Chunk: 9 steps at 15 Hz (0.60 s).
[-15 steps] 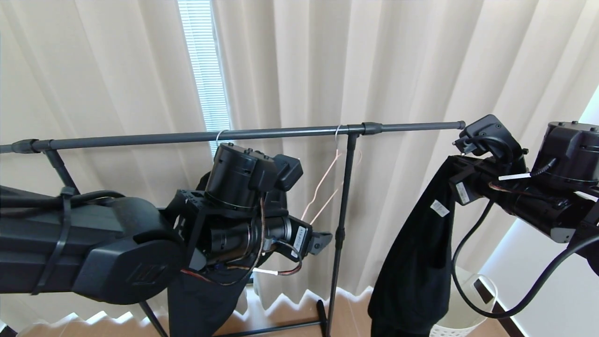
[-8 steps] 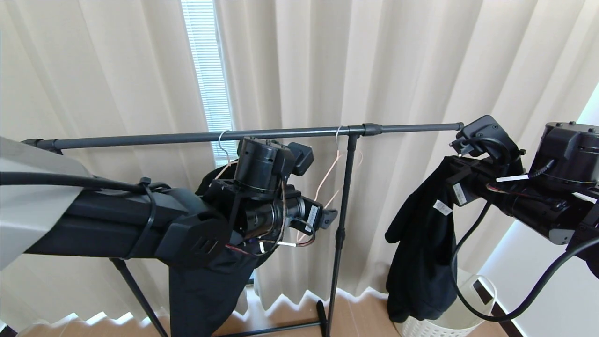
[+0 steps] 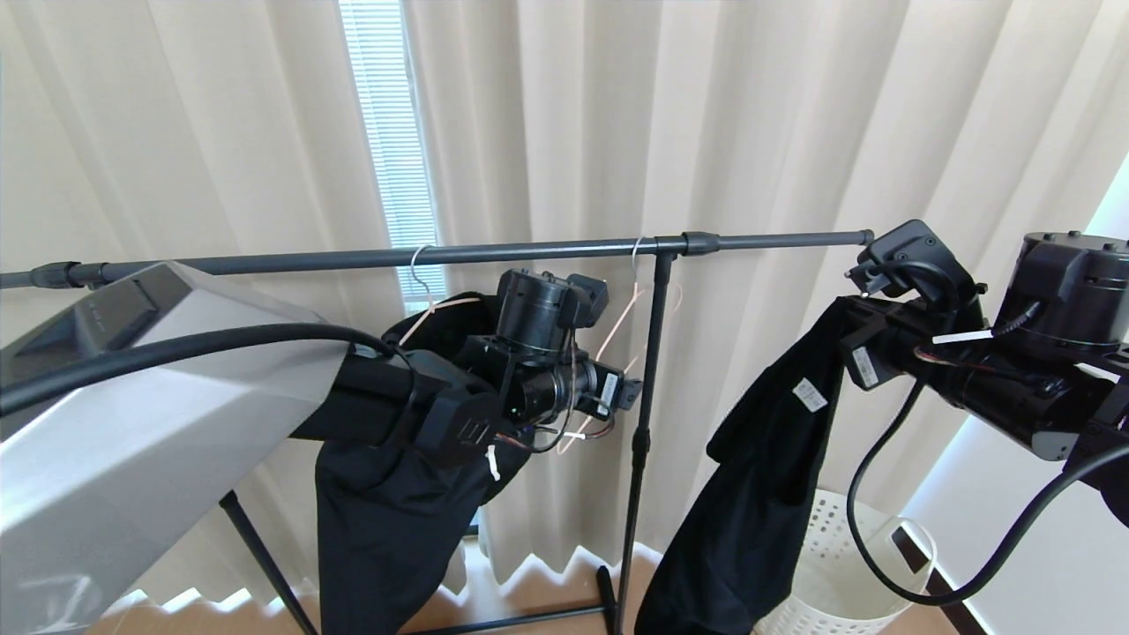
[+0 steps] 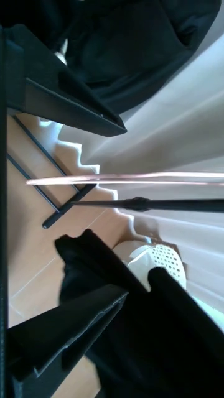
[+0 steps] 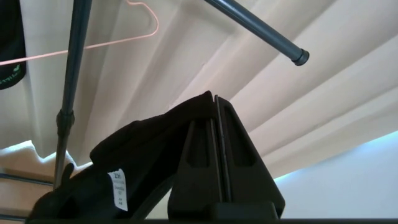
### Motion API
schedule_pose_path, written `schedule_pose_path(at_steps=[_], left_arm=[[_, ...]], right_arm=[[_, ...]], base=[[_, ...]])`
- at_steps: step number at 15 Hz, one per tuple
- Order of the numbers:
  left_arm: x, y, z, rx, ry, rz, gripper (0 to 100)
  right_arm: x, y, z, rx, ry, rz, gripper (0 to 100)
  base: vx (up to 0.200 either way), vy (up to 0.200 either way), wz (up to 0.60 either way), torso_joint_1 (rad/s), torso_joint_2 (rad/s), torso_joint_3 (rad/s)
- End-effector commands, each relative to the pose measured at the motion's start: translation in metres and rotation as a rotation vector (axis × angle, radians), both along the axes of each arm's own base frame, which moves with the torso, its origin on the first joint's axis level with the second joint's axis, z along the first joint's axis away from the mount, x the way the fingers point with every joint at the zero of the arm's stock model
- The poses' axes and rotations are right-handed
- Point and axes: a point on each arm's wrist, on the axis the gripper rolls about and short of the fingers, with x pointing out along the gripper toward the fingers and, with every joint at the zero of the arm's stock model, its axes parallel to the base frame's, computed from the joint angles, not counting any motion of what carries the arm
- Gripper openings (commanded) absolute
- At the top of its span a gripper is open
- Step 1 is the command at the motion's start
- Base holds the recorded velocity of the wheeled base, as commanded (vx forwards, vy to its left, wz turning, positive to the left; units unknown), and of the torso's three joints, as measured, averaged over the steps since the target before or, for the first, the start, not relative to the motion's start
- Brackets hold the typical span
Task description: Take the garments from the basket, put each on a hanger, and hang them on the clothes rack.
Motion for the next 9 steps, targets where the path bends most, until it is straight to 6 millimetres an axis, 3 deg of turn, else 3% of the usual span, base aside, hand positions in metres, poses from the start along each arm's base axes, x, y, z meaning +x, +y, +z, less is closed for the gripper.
schedule_pose_path(at_steps=[1, 9], left_arm=[[0.016, -0.007, -0.018, 0.01, 0.012, 0.014, 100], [0.034, -0.016, -0.024, 0.0, -0.016, 0.042, 100]], right_arm=[[0.0, 0.0, 0.0, 0.0, -0.002, 0.002, 0], [-0.002, 0.0, 0.0, 0.0, 0.0, 0.004, 0]], base=[[0.0, 0.0, 0.0, 0.0, 0.0, 0.0], [0.0, 0.0, 0.0, 0.0, 0.0, 0.0]])
